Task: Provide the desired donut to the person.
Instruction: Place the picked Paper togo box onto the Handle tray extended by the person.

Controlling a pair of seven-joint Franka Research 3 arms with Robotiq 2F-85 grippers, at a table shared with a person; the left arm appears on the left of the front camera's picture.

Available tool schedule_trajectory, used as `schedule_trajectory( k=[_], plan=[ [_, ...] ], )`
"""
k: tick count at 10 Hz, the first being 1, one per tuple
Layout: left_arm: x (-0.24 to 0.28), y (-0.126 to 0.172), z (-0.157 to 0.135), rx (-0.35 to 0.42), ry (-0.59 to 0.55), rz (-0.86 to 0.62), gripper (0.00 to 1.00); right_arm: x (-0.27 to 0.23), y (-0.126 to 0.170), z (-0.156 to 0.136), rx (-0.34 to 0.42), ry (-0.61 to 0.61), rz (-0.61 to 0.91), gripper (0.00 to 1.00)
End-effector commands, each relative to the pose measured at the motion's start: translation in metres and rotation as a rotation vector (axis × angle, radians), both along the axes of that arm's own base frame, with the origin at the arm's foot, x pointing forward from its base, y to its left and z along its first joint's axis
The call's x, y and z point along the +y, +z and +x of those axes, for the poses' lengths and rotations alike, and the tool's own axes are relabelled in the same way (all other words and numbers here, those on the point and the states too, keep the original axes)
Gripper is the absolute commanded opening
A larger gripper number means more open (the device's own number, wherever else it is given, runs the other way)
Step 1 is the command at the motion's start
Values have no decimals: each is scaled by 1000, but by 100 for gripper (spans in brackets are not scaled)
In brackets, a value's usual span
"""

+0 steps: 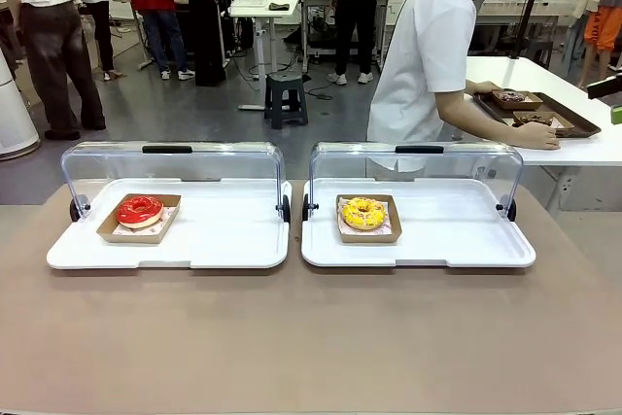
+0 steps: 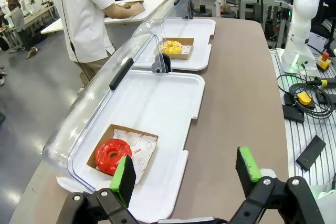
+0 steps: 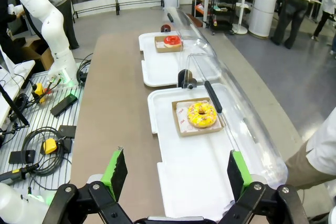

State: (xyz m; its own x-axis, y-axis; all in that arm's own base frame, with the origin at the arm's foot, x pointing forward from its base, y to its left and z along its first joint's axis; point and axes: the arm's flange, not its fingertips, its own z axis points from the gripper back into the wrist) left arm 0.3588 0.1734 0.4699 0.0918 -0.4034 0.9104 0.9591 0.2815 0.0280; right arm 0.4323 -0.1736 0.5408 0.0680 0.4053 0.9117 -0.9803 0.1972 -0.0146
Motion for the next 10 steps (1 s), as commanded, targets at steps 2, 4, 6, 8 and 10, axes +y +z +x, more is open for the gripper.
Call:
schedule_trajectory(
  k=[2,4,6,8,10],
  plan=[
    [-3,-1,-4,-15,18,4,100,3,0,-2,-4,-3,-1,100],
    [-3,-1,-4,-15,18,4,100,3,0,-2,-4,-3,-1,100],
    [-3,-1,-4,-15,18,4,100,3,0,-2,-4,-3,-1,100],
    [-3,-1,-4,-15,18,4,100,3,0,-2,-4,-3,-1,100],
    [-3,-1,-4,-15,18,4,100,3,0,-2,-4,-3,-1,100]
  ],
)
